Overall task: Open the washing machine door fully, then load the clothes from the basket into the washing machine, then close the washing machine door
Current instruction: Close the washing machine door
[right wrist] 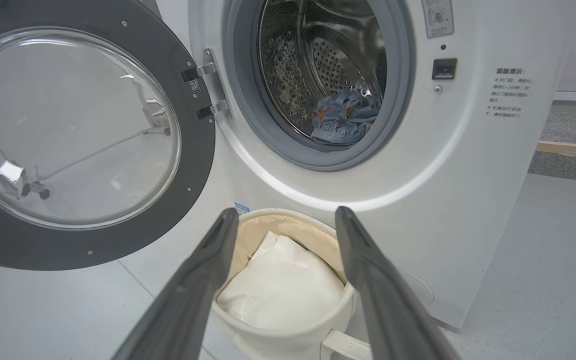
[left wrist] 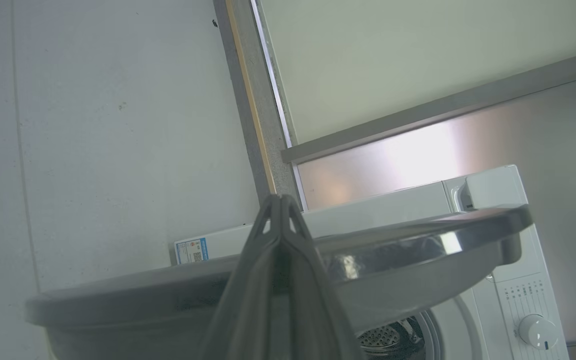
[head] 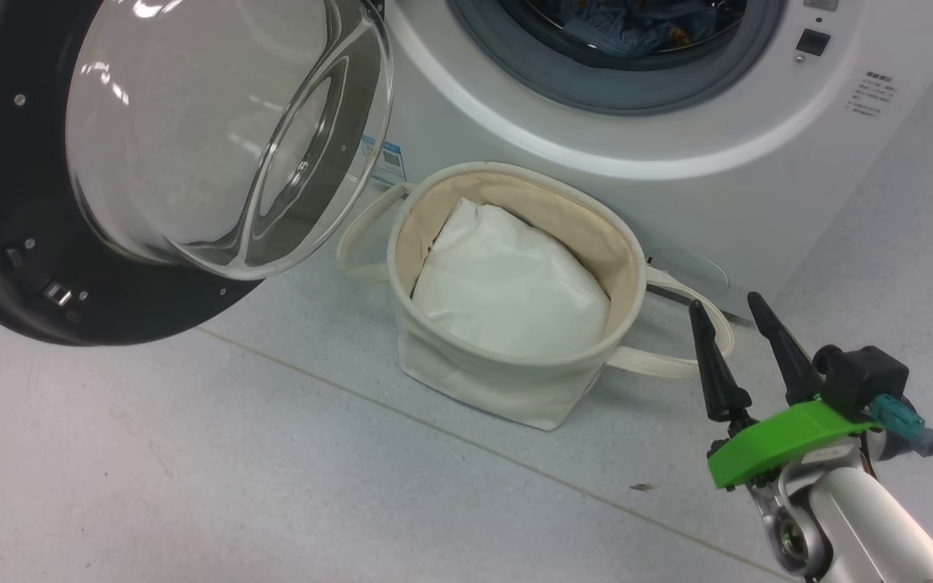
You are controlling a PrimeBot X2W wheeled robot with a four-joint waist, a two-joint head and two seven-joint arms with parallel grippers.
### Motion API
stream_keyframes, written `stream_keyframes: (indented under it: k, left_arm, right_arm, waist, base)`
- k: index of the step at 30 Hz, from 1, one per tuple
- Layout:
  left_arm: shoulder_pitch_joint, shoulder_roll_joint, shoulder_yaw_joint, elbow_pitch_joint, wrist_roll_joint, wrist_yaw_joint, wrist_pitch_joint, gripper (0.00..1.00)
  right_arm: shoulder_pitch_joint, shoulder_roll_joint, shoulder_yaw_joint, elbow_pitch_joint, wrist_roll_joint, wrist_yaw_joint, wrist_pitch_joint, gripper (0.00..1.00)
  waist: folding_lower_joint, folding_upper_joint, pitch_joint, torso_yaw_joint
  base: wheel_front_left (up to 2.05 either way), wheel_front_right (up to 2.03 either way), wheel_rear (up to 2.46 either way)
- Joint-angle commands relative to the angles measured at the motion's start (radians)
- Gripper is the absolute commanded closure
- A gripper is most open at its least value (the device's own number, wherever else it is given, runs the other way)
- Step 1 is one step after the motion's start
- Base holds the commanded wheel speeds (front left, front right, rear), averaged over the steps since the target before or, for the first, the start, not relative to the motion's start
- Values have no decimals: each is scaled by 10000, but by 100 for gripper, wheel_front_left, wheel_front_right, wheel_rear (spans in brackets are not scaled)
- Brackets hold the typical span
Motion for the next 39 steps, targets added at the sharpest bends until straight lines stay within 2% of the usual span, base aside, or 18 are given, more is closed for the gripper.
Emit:
stream_keyframes:
  k: [1,9,14,25,30,39]
  left_arm:
    - [-407,436,194,-119,-299,-108,240,100]
    - [-282,243,-156,117,-493,-136,1318,100]
    - [4,-185,-471,-228,-727,-141,2301,100]
    - [759,-1055,-1137,-1389,-887,-133,3719,100]
    - [1114,-1500,-1454,-2182,-836,40,4234,100]
    - [1906,-2185,-1891,-4085,-778,647,4923,100]
  right_arm:
    - [-218,-11,112,-271,-116,73,-122,0]
    - [2,2,-7,-266,-100,73,-122,0]
    - [234,89,-72,-269,-33,73,-122,0]
    - [461,331,4,-262,47,73,-122,0]
    - [596,410,-56,-269,71,73,-122,0]
    - [680,614,-99,-327,76,73,-122,0]
  waist:
    - [-2,0,4,-10]
    - [-2,0,-313,114]
    - [-2,0,-577,401]
    - [-2,0,-920,752]
    - [-2,0,-1064,797]
    - [-2,0,-1180,513]
  base:
    - [0,0,0]
    - [0,0,0]
    - [0,0,0]
    - [0,0,0]
    - [0,0,0]
    - [0,0,0]
